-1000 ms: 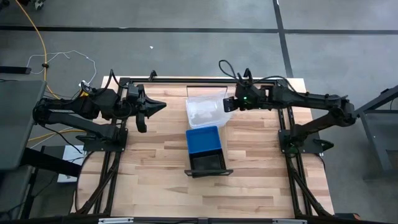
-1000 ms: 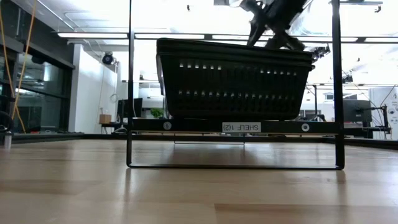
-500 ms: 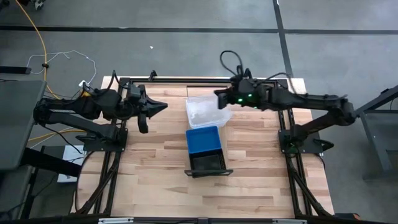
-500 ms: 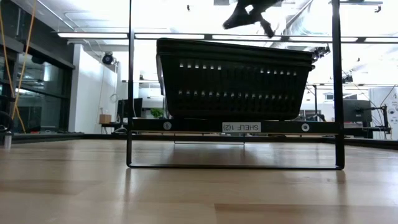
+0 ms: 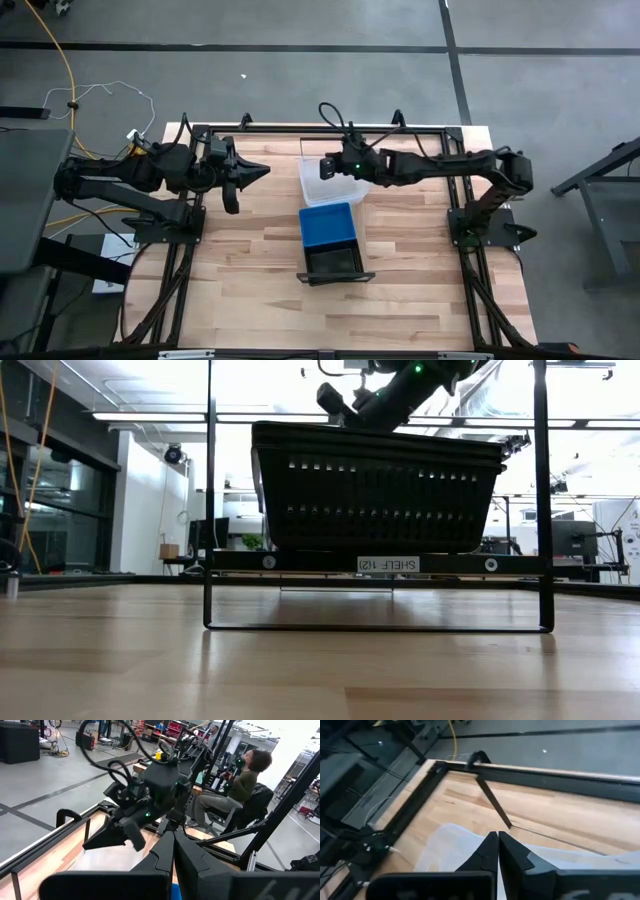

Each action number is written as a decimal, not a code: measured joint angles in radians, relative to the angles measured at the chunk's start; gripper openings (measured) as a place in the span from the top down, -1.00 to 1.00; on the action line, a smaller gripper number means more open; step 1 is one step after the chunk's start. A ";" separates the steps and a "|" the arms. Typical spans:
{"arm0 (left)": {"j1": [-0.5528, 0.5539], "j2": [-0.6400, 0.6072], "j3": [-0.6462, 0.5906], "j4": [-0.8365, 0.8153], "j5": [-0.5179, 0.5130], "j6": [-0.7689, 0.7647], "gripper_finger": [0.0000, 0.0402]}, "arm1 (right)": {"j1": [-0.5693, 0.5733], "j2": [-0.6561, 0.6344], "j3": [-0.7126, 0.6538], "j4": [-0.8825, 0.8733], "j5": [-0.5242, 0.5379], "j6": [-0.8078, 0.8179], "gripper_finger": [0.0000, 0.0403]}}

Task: Stack baskets on shelf by color
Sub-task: Stack the transparent bin on top of the other transparent bin on the shelf, then adjust the bins on the shelf

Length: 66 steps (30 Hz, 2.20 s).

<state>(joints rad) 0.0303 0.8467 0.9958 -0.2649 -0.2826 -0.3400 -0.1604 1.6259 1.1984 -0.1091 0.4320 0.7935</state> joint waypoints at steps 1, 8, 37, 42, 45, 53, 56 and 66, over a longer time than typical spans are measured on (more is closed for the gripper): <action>0.000 0.000 0.000 0.000 -0.001 -0.001 1.00 | -0.003 0.005 0.000 -0.007 0.000 0.013 0.99; 0.000 0.000 0.000 0.000 -0.003 0.001 1.00 | -0.010 -0.010 -0.003 -0.001 -0.013 -0.015 1.00; -0.001 0.082 -0.377 -0.064 0.058 -0.221 1.00 | 0.313 -0.471 -0.048 -0.893 -0.043 -0.067 1.00; -0.029 0.083 -0.475 0.002 0.119 -0.310 1.00 | 0.311 -0.533 -0.275 -0.776 -0.166 0.040 1.00; -0.063 0.116 -0.542 0.135 0.121 -0.387 1.00 | 0.326 -0.577 -0.402 -0.623 -0.179 0.127 1.00; -0.145 0.342 -0.606 0.510 0.114 -0.495 1.00 | 0.361 -0.620 -0.510 -0.401 -0.111 0.193 1.00; -0.151 0.444 -0.606 0.636 0.114 -0.501 1.00 | 0.357 -0.620 -0.510 -0.388 -0.101 0.178 1.00; -0.116 0.656 -0.600 0.880 0.086 -0.558 1.00 | 0.357 -0.619 -0.510 -0.386 -0.085 0.175 1.00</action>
<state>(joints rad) -0.0859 1.5027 0.3954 0.6147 -0.1970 -0.8982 0.1967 1.0065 0.6888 -0.4950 0.3475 0.9686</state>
